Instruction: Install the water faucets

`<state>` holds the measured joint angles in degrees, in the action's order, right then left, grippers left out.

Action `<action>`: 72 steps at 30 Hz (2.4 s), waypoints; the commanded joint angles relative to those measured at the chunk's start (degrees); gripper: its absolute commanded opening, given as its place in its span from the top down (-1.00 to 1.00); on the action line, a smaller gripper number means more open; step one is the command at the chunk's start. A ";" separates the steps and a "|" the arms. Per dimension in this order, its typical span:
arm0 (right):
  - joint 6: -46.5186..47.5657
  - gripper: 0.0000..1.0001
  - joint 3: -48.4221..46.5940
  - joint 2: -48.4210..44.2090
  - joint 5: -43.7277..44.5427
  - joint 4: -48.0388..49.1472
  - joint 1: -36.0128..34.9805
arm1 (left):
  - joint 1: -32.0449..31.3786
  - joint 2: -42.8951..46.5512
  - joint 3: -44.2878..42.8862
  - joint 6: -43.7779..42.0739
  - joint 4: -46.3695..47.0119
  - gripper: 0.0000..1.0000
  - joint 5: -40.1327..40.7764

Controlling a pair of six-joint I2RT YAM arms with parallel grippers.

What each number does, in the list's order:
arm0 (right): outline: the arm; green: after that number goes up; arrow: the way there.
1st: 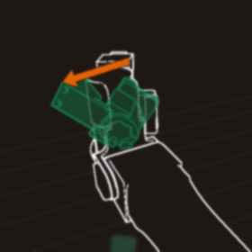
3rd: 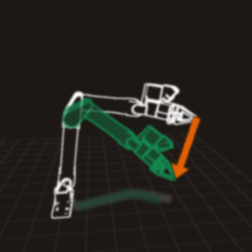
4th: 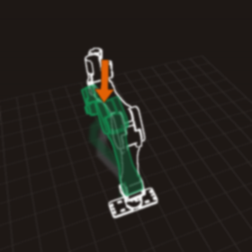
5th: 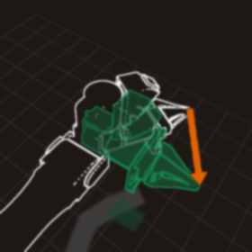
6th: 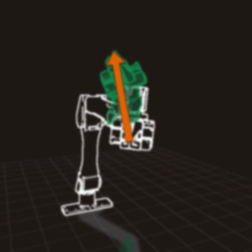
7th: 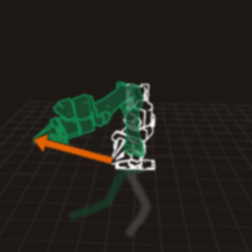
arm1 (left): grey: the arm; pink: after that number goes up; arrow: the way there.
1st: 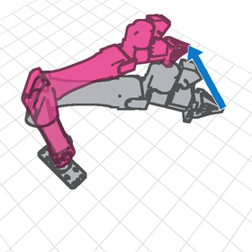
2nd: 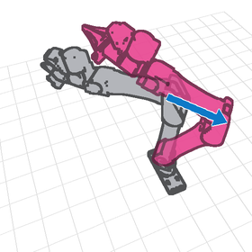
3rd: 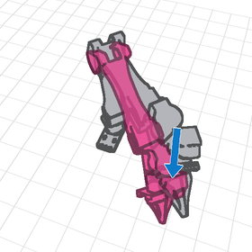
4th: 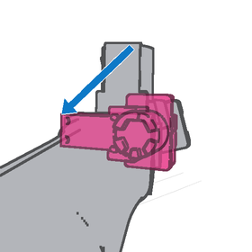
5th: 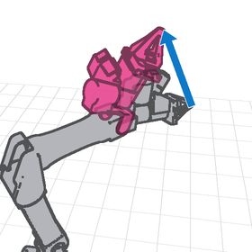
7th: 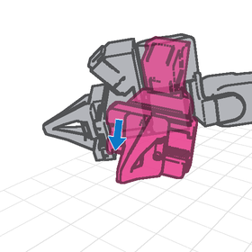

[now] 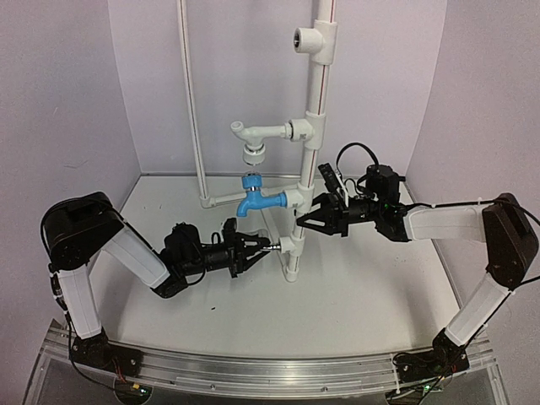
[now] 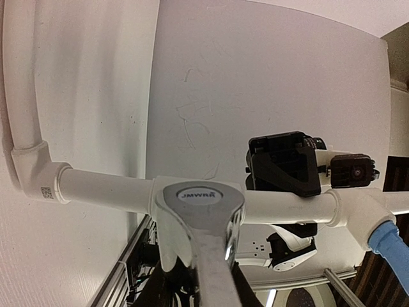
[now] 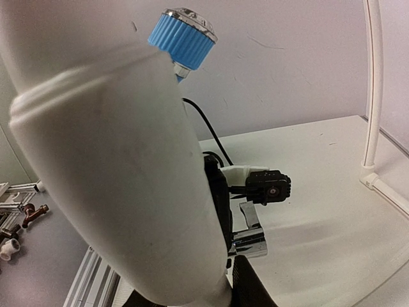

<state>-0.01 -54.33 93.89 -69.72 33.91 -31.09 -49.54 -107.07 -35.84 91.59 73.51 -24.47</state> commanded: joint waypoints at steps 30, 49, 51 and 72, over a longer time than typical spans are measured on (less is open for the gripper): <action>-8.48 1.00 -1.53 -1.68 -3.87 -2.63 -1.00 | -3.02 -3.49 -4.61 -5.40 12.62 1.00 0.59; -9.86 1.00 -1.74 -2.04 -4.96 -3.14 -0.98 | -2.92 -9.99 -8.28 -25.03 12.30 1.00 -6.98; -10.00 1.00 -1.69 -2.09 -5.02 -3.22 -0.99 | -2.93 -9.52 -7.91 -29.46 10.47 0.99 -7.16; -10.54 1.00 -1.46 -2.71 -5.51 -3.71 -1.02 | -3.30 -2.25 -13.97 -84.23 -29.02 1.00 -3.93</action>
<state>-0.03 -54.33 93.47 -70.91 33.04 -27.11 -49.43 -108.62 -45.84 22.56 59.98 -28.85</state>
